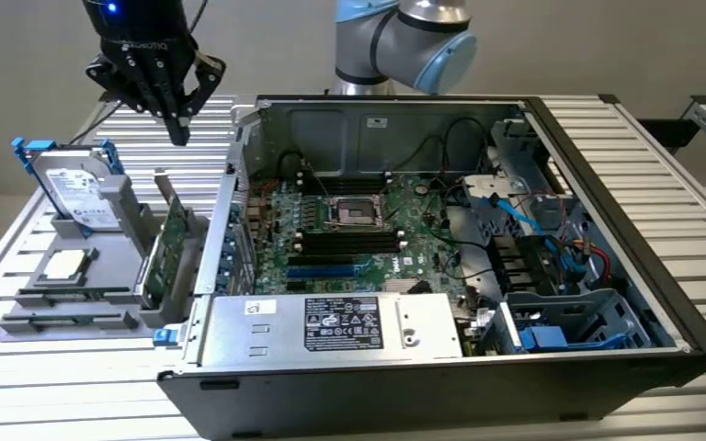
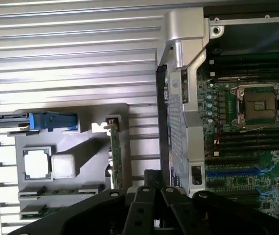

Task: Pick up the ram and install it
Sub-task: 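Reach for the ram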

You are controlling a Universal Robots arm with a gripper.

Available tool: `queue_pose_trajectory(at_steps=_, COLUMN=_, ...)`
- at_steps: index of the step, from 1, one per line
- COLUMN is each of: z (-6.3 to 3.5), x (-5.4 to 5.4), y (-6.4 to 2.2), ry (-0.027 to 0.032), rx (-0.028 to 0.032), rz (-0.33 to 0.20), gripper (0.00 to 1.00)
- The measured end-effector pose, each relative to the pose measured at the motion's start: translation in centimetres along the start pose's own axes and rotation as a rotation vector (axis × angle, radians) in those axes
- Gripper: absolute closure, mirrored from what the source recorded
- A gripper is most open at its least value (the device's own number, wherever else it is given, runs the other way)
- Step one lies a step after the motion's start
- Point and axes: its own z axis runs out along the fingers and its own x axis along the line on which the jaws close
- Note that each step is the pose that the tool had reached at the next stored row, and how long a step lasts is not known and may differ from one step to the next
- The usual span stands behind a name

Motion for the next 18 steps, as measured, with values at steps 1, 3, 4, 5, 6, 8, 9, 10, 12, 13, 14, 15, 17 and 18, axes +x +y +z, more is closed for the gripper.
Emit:
queue_pose_trajectory(at_steps=1, z=0.11, x=0.4, y=-0.04, ry=0.0006, rx=0.0003, rz=0.0, gripper=0.89)
queue_pose_trajectory(at_steps=3, z=0.35, x=1.2, y=-0.12, ry=0.002, rx=0.0006, rz=0.0, gripper=0.89)
queue_pose_trajectory(at_steps=4, z=0.47, x=1.6, y=-0.16, ry=0.0026, rx=0.0007, rz=0.0, gripper=0.89)
queue_pose_trajectory(at_steps=5, z=0.59, x=2.0, y=-0.2, ry=0.0033, rx=0.0008, rz=0.0, gripper=0.89)
queue_pose_trajectory(at_steps=6, z=0.71, x=2.4, y=-0.25, ry=0.004, rx=0.001, rz=0.0, gripper=0.89)
queue_pose_trajectory(at_steps=8, z=0.96, x=3.2, y=-0.34, ry=0.0053, rx=0.0013, rz=0.0, gripper=0.89)
queue_pose_trajectory(at_steps=9, z=1.08, x=3.6, y=-0.39, ry=0.0061, rx=0.0015, rz=0.0, gripper=0.89)
queue_pose_trajectory(at_steps=10, z=1.22, x=4.1, y=-0.45, ry=0.0067, rx=0.0015, rz=0.0, gripper=0.89)
queue_pose_trajectory(at_steps=12, z=1.47, x=4.9, y=-0.61, ry=0.0089, rx=0.0017, rz=0.0, gripper=0.89)
queue_pose_trajectory(at_steps=13, z=1.6, x=5.2, y=-0.73, ry=0.0103, rx=0.0018, rz=0.0, gripper=0.89)
queue_pose_trajectory(at_steps=14, z=1.71, x=5.5, y=-0.87, ry=0.0117, rx=0.0019, rz=0.0, gripper=0.89)
queue_pose_trajectory(at_steps=15, z=1.83, x=5.8, y=-1.04, ry=0.0128, rx=0.002, rz=0.0, gripper=0.89)
queue_pose_trajectory(at_steps=17, z=2.04, x=6.4, y=-1.5, ry=0.0138, rx=0.0021, rz=0.0, gripper=0.89)
queue_pose_trajectory(at_steps=18, z=2.14, x=6.7, y=-1.77, ry=0.014, rx=0.0021, rz=0.0, gripper=0.89)
